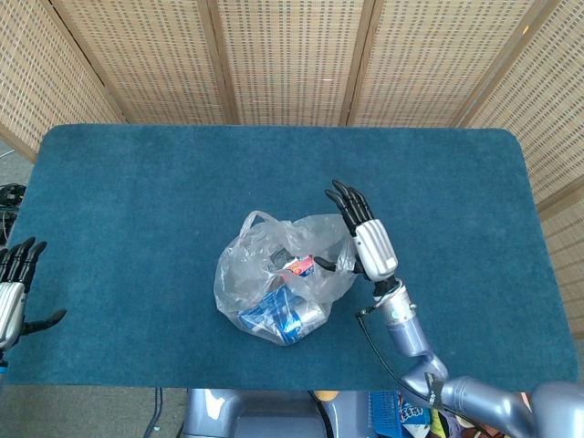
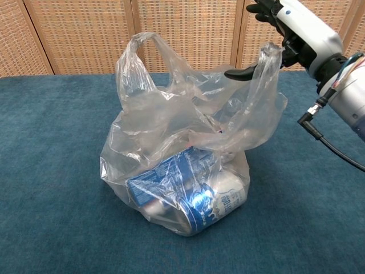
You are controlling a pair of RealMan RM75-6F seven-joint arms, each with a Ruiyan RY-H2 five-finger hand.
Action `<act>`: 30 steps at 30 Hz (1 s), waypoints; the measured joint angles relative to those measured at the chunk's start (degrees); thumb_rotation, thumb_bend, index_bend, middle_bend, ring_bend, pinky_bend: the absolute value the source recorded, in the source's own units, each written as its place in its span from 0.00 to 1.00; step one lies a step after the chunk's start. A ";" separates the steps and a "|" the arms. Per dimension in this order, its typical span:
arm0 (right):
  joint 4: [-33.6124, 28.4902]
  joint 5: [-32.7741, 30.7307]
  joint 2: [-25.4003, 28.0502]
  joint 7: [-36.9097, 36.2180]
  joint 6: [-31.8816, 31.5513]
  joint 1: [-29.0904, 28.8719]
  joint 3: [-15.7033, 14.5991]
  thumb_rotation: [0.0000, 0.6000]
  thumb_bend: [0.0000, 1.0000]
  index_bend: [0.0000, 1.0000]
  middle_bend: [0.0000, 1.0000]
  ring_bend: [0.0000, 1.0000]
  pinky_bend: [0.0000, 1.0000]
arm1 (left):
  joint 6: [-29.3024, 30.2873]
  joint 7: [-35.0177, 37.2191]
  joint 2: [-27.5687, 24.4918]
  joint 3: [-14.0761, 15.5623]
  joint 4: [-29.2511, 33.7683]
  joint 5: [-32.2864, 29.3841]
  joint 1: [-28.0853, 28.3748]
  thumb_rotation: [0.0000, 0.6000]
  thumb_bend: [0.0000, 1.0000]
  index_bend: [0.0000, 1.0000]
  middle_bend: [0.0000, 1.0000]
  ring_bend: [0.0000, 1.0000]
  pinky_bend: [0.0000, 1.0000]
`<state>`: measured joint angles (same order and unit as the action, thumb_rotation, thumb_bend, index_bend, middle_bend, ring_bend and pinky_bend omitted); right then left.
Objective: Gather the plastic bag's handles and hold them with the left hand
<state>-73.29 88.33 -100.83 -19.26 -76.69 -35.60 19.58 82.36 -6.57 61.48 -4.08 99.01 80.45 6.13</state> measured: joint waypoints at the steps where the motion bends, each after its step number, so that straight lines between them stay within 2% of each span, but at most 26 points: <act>1: 0.17 -0.25 -0.20 -0.07 -0.13 -0.27 0.31 1.00 0.00 0.00 0.00 0.00 0.00 | 0.01 -0.03 0.03 0.01 0.01 -0.01 0.00 1.00 0.17 0.00 0.00 0.00 0.00; 8: 0.57 -1.50 -1.45 -1.44 -1.91 -1.36 2.27 1.00 0.02 0.00 0.00 0.00 0.00 | -0.16 -0.12 0.11 0.03 -0.07 -0.23 0.08 1.00 0.16 0.00 0.00 0.00 0.00; 14: 0.61 -3.30 -2.58 -2.15 -3.78 -2.06 4.38 1.00 0.22 0.00 0.00 0.00 0.00 | -0.26 0.07 0.05 -0.02 -0.10 -0.44 0.15 1.00 0.16 0.00 0.00 0.00 0.00; 21: -0.39 -3.28 -1.45 -1.97 -4.90 -2.14 4.58 1.00 0.51 0.00 0.00 0.00 0.00 | -1.02 0.87 -0.02 0.01 -0.21 -0.50 0.49 1.00 0.16 0.00 0.00 0.00 0.00; 24: -1.04 -2.95 -0.65 -1.61 -5.20 -1.97 4.07 1.00 0.56 0.00 0.00 0.00 0.00 | -1.72 1.63 -0.14 0.02 -0.15 -0.47 0.81 1.00 0.16 0.00 0.00 0.00 0.00; 30: -1.24 -1.06 0.57 0.12 -5.76 -1.77 2.24 1.00 0.60 0.00 0.00 0.00 0.00 | -3.60 4.48 -0.58 -0.11 0.24 -0.05 1.92 1.00 0.16 0.00 0.00 0.00 0.00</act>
<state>-74.53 87.26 -100.26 -19.14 -82.45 -37.36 21.82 78.75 -2.09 60.90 -4.20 99.24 80.40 8.05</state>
